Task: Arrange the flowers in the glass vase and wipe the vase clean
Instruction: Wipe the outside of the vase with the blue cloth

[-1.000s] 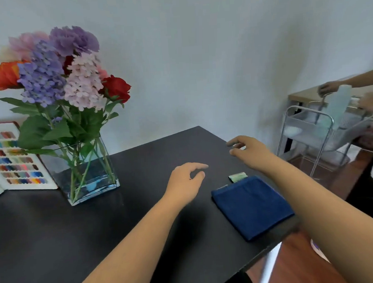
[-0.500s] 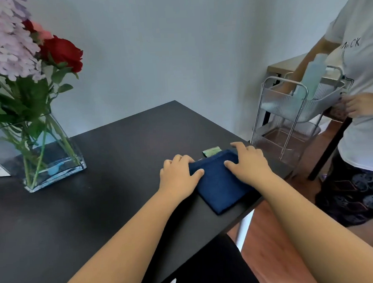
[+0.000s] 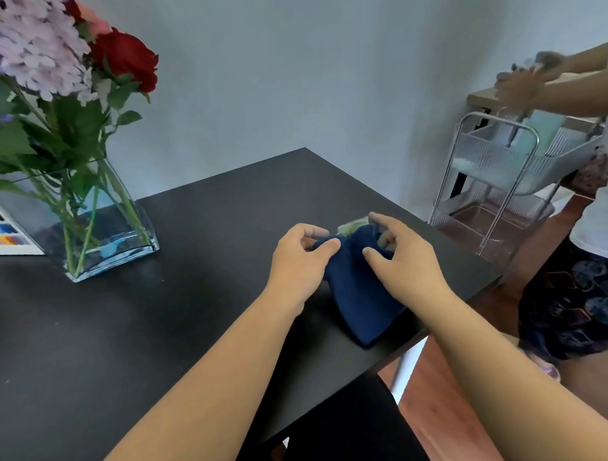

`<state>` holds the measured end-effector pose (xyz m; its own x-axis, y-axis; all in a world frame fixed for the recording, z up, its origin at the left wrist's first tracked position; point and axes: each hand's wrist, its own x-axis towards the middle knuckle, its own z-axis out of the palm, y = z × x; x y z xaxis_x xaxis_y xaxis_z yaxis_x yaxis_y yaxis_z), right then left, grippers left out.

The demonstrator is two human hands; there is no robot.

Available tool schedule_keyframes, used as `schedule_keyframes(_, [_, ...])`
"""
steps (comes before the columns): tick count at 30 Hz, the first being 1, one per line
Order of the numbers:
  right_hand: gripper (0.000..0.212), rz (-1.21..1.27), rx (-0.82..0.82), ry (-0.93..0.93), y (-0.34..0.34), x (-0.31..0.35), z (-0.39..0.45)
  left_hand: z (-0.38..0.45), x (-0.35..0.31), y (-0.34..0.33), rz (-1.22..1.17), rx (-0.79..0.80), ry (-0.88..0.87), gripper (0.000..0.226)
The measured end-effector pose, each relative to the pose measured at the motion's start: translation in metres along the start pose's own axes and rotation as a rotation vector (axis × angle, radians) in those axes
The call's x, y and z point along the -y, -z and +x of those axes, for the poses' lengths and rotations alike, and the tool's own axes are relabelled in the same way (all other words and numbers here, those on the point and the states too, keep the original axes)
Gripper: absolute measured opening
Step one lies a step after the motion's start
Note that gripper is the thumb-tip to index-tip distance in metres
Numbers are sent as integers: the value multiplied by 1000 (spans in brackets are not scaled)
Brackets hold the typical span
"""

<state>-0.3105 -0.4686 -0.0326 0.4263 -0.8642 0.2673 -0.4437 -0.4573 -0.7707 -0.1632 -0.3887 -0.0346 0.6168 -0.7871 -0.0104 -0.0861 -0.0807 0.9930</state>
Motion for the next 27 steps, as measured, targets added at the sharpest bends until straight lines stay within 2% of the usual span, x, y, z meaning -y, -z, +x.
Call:
schedule_keyframes(6, [78,292,-42,123,-18,37,-34,-15,-12,24,-160,-11,2,13])
schedule_keyframes(9, [82,341,74,109,-29,47,-44,-22,-13,41,-187,-67,15,12])
schedule_keyframes(12, [87,370,215,47,-45,49,-45,-28,-9,57,-161,-80,59,9])
schedule_keyframes(17, [79,365,170,75,-66,58,-40,-36,-5,89,-14,-119,27,6])
schedule_keyframes(20, [93,365,147,155,-75,74,-35,-40,-2,113,30,-179,2,7])
schedule_keyframes(22, [99,360,188,166,-81,85,-26,-41,-1,133,53,-223,-7,7])
schedule_keyframes(25, [90,350,333,117,-91,102,-7,-41,-2,170,73,-306,-20,8])
schedule_keyframes(27, [81,348,374,124,-100,115,4,-39,-3,199,82,-379,-37,8])
